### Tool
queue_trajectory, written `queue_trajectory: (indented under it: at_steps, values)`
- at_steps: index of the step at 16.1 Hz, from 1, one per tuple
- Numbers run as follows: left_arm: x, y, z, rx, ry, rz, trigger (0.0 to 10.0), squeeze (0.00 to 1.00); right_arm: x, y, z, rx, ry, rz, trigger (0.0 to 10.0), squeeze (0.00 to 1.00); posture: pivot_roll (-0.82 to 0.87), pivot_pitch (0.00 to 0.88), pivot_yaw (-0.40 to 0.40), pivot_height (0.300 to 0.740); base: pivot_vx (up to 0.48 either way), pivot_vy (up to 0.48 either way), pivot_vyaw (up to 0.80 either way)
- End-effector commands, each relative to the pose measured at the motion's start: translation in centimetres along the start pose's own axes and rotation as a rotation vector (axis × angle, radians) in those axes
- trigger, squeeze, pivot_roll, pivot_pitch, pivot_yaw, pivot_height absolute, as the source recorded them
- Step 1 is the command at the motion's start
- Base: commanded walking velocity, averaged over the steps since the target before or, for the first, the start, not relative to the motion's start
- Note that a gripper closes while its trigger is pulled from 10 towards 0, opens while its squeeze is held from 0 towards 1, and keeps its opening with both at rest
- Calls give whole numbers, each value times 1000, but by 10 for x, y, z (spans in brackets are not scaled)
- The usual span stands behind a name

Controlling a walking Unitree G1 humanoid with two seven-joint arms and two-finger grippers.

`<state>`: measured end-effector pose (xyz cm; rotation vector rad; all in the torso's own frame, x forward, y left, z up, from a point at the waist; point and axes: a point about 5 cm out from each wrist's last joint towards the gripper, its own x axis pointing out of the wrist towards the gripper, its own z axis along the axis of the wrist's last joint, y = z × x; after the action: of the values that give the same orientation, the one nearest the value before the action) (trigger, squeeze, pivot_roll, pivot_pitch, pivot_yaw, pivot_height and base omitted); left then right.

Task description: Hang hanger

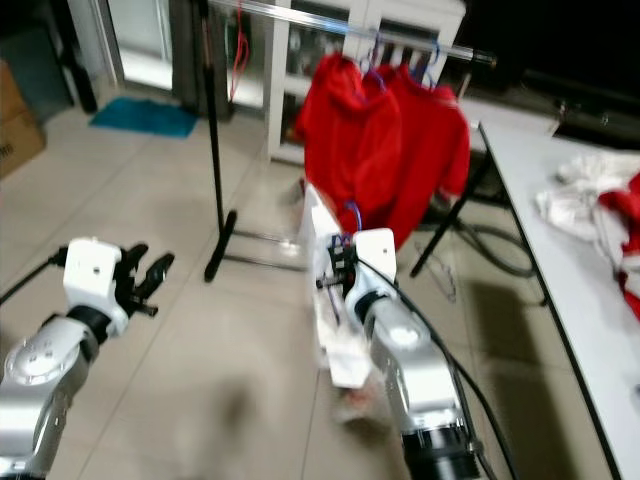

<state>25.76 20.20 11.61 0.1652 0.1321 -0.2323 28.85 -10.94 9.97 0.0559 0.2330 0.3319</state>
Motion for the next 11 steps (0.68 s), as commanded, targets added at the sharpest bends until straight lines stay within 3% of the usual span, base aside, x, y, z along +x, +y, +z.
queue_trajectory:
  at_steps: [1, 4, 7, 11]
  values:
    - [4, -8, 5, -2, -28, -20, 10000, 0, -5, -15, 3, -4, -23, -39, 10000, 0, 120, 0, -114, 740, 439, 0, 0]
    - [10, -7, 7, 0, -36, -28, 10000, 0, -6, -12, 7, -29, -34, -8, 10000, 0, 110, 0, -108, 740, 436, 0, 0]
    - [0, -11, 6, 7, -24, -57, 10000, 0, -11, -16, -1, -17, -11, -25, 10000, 0, 125, 0, -110, 740, 440, 0, 0]
    - [4, -7, 4, 22, -14, -51, 10000, 0, -12, -11, 1, -28, -13, -13, 10000, 0, 104, 0, -100, 740, 437, 0, 0]
